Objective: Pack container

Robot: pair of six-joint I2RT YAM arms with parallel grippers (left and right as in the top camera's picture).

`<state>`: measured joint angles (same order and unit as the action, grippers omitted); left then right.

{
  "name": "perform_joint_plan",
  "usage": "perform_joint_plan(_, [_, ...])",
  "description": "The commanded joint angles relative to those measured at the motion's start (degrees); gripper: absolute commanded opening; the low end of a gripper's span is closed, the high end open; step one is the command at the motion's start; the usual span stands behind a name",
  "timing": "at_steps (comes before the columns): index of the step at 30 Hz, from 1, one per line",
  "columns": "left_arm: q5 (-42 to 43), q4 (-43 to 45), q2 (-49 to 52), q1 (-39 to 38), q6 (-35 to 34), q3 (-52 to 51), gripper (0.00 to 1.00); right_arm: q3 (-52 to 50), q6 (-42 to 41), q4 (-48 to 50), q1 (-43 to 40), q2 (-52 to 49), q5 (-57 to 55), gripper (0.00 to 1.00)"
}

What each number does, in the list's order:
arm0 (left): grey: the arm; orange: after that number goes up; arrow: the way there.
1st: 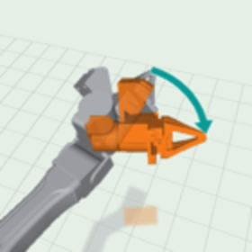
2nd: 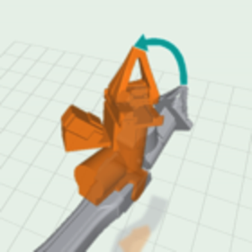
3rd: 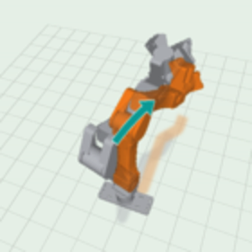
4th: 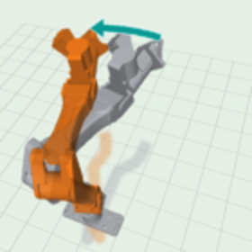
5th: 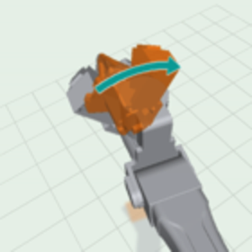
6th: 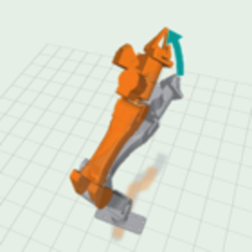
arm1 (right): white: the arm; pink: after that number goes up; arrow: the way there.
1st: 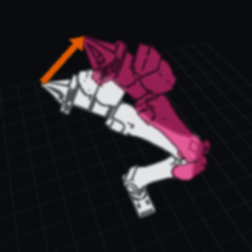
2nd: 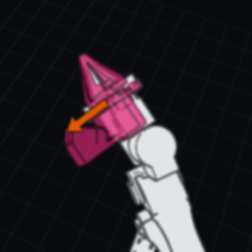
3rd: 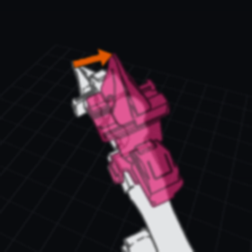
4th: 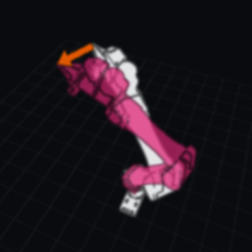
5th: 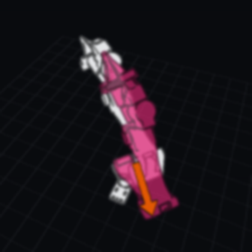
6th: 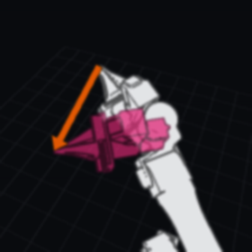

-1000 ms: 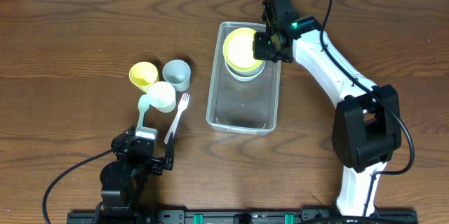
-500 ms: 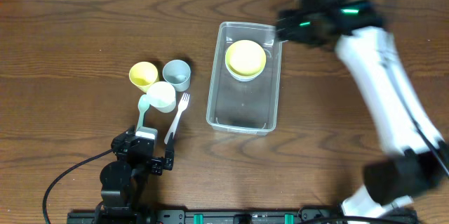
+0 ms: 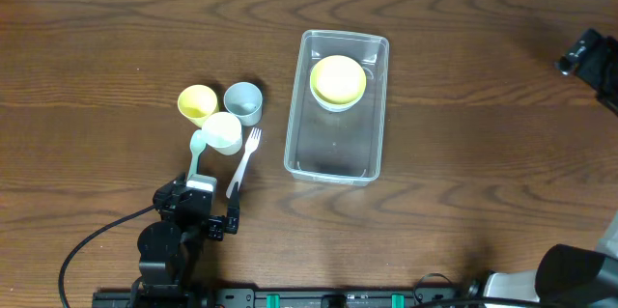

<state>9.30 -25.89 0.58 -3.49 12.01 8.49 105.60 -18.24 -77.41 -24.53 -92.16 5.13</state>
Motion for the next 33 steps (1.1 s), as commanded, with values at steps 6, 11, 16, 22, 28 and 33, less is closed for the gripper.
perform_joint_plan(6, [1.51,1.05,-0.33,-0.20,-6.71,-0.52,0.98,-0.07,0.72,-0.20,-2.45,0.55,0.02,0.99])
perform_joint_plan(11, [-7.39,1.16,1.55,-0.20,-10.40,5.88,0.98,-0.09,0.72,-0.20,-2.40,0.55,0.02,0.99])
perform_joint_plan(16, [-9.18,1.18,9.88,-0.20,-10.43,16.11,0.98,-0.07,0.72,-0.20,-2.40,0.55,0.02,0.99])
perform_joint_plan(22, [-11.96,-6.40,29.62,-0.11,-12.76,32.37,0.98,-0.07,0.72,-0.20,-2.40,0.55,0.02,0.99])
perform_joint_plan(28, [-14.45,-18.80,53.99,0.79,-11.72,51.82,0.98,-0.07,0.72,-0.20,-2.40,0.55,0.02,0.99])
perform_joint_plan(33, [-10.54,-28.11,71.89,3.72,-12.02,66.10,0.98,-0.07,0.72,-0.17,-2.40,0.55,0.02,0.99])
